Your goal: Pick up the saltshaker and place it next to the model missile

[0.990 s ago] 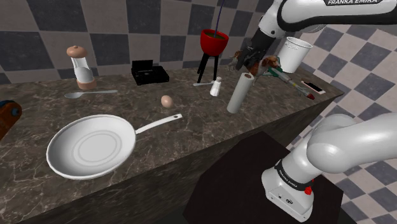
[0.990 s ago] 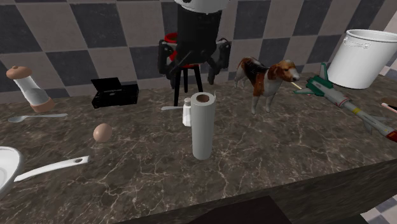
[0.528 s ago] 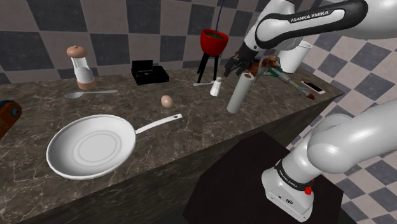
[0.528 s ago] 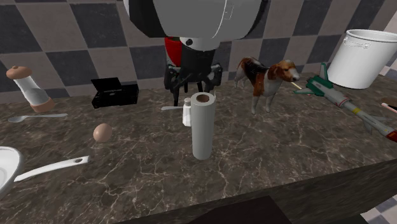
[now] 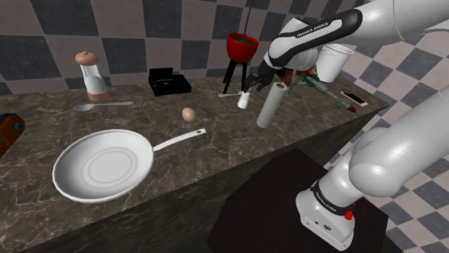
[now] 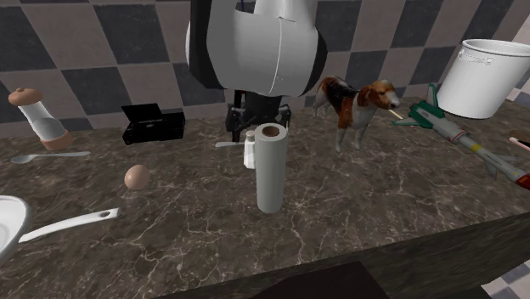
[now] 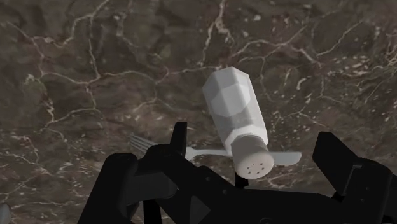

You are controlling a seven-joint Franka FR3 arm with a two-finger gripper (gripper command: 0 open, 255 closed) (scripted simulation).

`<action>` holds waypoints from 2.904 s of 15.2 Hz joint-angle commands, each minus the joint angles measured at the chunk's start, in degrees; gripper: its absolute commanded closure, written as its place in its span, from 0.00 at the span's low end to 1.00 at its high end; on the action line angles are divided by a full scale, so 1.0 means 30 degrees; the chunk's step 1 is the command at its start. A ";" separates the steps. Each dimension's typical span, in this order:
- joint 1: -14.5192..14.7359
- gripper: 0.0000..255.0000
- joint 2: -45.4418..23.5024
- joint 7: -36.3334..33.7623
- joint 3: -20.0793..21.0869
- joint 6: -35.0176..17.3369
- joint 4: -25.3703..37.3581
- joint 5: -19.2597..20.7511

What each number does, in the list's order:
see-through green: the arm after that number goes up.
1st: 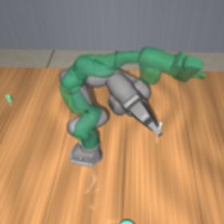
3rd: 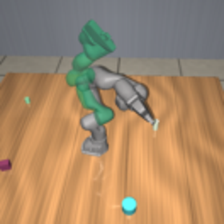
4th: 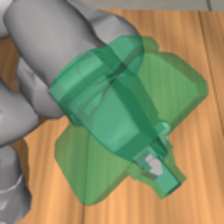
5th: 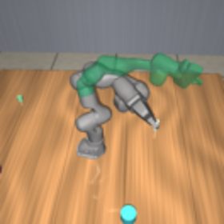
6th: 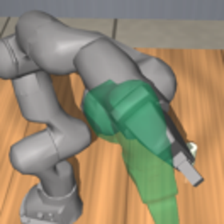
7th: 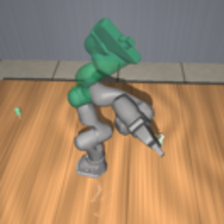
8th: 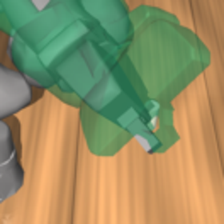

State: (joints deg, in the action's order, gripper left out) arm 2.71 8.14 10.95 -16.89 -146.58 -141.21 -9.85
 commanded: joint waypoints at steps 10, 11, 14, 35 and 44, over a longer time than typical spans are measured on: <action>0.0373 0.00 -0.1800 0.1065 -0.0070 -0.1682 0.0005 -0.1475; 0.0373 0.00 -0.1800 0.1065 -0.0070 -0.1682 0.0005 -0.1475; 0.0373 1.00 -0.1797 0.1062 -0.0070 -0.1677 0.0005 -0.1471; -0.0011 1.00 0.0411 -0.0705 0.0135 0.1429 0.1112 0.0540; -0.0211 1.00 0.1608 -0.1497 0.0352 0.3803 0.2372 0.1327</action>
State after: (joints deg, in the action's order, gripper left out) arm 2.13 12.51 6.80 -15.96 -136.01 -134.50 -6.14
